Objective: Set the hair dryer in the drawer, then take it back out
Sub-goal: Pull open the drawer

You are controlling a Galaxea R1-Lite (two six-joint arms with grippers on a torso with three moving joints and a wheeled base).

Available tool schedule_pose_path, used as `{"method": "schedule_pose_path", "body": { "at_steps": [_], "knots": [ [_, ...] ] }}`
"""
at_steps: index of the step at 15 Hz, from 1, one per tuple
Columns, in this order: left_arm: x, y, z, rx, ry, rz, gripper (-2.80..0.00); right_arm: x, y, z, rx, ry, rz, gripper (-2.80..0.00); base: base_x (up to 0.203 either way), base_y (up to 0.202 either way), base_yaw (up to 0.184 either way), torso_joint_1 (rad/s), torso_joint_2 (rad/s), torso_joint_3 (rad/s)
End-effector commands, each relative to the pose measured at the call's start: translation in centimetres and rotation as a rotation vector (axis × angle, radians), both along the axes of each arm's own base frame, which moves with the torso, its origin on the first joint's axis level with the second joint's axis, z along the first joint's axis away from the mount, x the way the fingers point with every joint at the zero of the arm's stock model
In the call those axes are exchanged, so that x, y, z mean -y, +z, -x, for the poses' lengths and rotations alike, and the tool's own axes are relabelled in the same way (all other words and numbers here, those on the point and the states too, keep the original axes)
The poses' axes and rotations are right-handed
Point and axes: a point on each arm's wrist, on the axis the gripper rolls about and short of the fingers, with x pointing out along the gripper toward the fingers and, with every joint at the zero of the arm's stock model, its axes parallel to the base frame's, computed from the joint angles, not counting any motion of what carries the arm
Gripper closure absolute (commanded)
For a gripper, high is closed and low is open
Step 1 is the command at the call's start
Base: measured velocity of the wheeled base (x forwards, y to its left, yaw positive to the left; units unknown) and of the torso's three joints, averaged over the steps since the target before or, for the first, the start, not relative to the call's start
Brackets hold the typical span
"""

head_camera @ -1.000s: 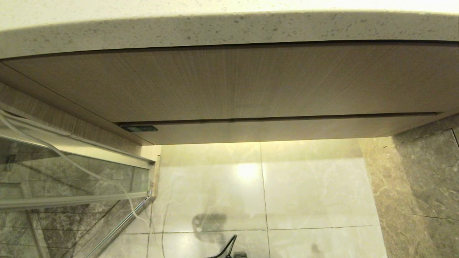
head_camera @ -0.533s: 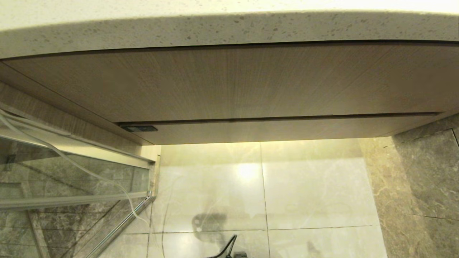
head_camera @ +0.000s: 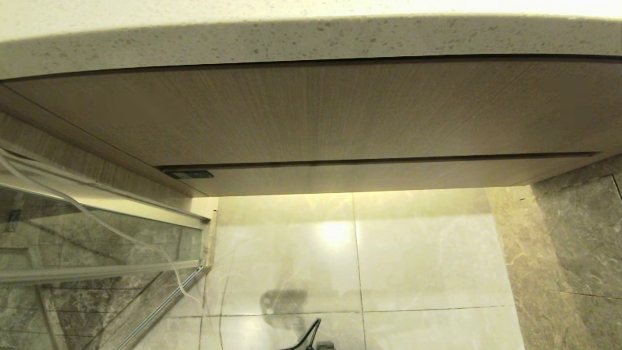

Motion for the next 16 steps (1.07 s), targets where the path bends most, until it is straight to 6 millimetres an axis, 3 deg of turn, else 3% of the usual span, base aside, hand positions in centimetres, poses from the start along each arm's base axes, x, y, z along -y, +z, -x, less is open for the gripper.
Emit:
{"method": "schedule_pose_path", "body": {
  "at_steps": [1,4,8,11,16],
  "knots": [
    [0.0,-1.1,-0.4,-0.039,0.000,0.001,0.00,0.0,0.7,-0.8,-0.056,0.065,-0.010,0.00,0.000,0.000,0.000,0.000,0.00,0.000],
    [0.0,-1.1,-0.4,-0.039,0.000,0.000,0.00,-0.1,0.1,-2.2,-0.083,0.143,0.083,0.00,0.000,0.000,0.000,0.000,0.00,0.000],
    [0.0,-1.1,-0.4,-0.040,0.000,0.000,0.00,-0.1,1.3,-5.8,-0.195,0.235,0.187,0.00,0.000,0.000,0.000,0.000,0.00,0.000],
    [0.0,-1.1,-0.4,-0.040,0.000,0.002,0.00,-0.2,2.3,-10.2,-0.292,0.304,0.315,0.00,0.000,0.000,0.000,0.000,0.00,0.000],
    [0.0,-1.1,-0.4,-0.039,0.000,0.002,0.00,-0.1,3.0,-17.8,-0.294,0.299,0.506,0.00,0.000,0.000,0.000,0.000,0.00,0.000]
  ]
}}
